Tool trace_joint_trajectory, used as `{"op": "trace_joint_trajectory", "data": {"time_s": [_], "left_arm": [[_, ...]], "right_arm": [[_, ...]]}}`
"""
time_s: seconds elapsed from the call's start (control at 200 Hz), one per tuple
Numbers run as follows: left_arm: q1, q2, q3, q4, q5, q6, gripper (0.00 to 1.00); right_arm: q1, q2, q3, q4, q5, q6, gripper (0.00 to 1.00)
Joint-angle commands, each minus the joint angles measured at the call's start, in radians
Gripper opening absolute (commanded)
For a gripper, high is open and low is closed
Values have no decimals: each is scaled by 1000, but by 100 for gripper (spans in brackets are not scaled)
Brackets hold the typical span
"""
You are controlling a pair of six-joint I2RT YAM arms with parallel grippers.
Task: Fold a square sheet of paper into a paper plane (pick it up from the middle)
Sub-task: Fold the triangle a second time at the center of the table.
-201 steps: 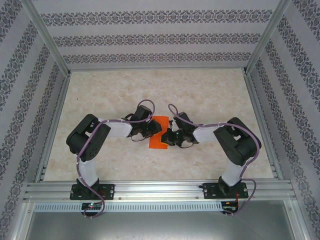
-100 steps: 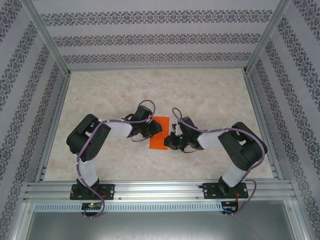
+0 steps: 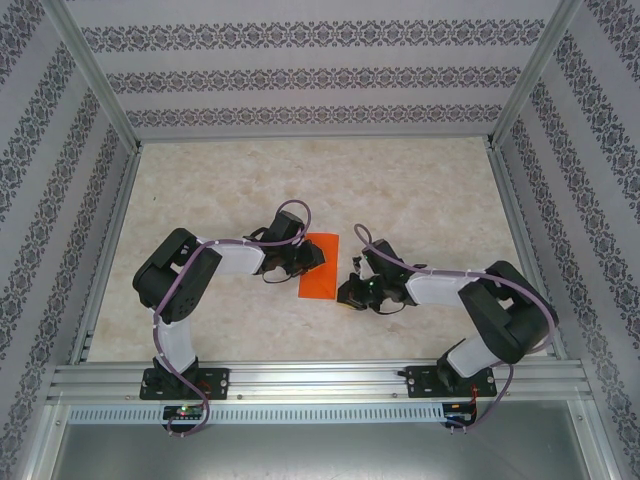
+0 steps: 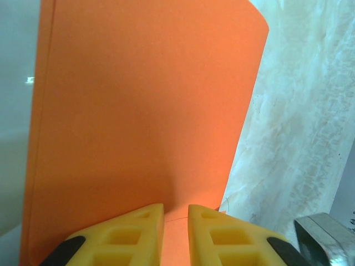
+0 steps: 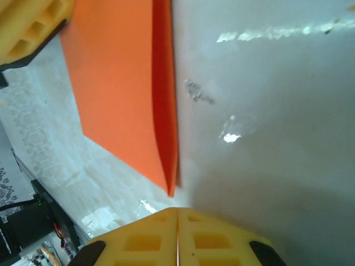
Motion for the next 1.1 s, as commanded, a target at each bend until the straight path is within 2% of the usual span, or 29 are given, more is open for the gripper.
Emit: {"op": "trace_joint_trajectory", "data": {"time_s": [0.0, 0.11, 0.28, 0.48, 0.679, 0.949, 1.094], "left_arm": [[-5, 21, -20, -125, -42, 37, 22], [-5, 21, -10, -129, -39, 39, 22], [-5, 20, -4, -130, -35, 39, 22], [-5, 16, 7, -134, -29, 40, 22], [-5, 0, 49, -173, -9, 67, 24], [-5, -110, 115, -248, 33, 101, 30], [-10, -151, 82, -240, 65, 76, 28]], "right_arm": [[-5, -63, 76, -45, 30, -25, 9], [-5, -48, 129, -27, 12, -20, 10], [1, 83, 180, 45, 8, 12, 11], [6, 199, 136, 125, -4, 43, 9], [7, 222, 54, 132, 28, 38, 8], [16, 252, 58, 145, 43, 49, 7], [23, 254, 72, 145, 45, 52, 7]]}}
